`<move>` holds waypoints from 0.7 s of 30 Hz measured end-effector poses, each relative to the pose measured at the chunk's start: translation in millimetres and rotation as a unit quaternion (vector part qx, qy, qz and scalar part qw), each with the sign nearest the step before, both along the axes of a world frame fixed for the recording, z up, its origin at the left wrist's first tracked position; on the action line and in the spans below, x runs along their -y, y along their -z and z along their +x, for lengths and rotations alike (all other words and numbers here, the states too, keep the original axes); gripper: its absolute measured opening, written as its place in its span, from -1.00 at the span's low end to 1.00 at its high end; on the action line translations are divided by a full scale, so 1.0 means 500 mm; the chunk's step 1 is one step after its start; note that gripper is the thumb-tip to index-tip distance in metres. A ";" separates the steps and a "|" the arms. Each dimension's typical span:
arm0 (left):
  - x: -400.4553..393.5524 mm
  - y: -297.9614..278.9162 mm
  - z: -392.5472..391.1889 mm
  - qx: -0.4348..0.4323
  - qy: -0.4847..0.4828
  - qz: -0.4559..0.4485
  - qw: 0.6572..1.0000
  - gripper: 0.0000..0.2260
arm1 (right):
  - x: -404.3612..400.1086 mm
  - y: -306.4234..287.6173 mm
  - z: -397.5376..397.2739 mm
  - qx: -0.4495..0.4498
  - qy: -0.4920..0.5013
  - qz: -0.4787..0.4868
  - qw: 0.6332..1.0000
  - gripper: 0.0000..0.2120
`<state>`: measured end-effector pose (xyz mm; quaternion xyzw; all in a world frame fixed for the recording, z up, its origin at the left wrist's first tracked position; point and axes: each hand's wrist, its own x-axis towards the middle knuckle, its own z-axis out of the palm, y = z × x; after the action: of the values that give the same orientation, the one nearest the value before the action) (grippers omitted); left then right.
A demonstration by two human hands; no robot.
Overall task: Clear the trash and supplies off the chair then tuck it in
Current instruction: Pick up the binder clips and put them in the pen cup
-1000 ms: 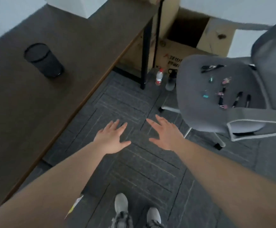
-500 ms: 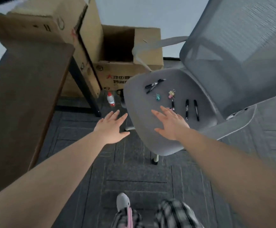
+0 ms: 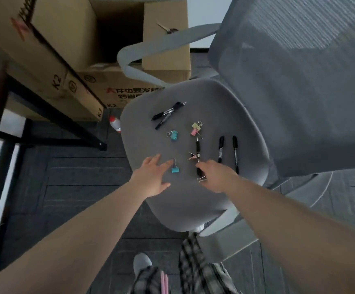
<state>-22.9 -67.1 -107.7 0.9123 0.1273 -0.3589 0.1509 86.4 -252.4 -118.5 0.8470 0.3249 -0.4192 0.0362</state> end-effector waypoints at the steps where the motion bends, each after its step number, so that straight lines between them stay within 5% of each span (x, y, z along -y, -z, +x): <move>1: 0.009 0.017 0.013 -0.001 -0.012 -0.008 1.000 -0.37 | 0.000 0.015 0.010 -0.006 -0.011 -0.002 1.000 -0.58; 10: 0.043 0.125 0.067 -0.024 -0.013 -0.007 1.000 -0.44 | -0.021 0.098 0.029 0.018 -0.105 -0.006 0.994 -0.70; 21: 0.050 0.150 0.110 -0.021 -0.034 0.018 0.999 -0.70 | -0.008 0.101 0.057 0.056 -0.102 0.065 0.991 -0.79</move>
<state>32.3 -91.9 -182.6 0.9022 0.1677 -0.3705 0.1439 114.8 -248.4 -169.0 0.8320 0.4337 -0.3433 0.0417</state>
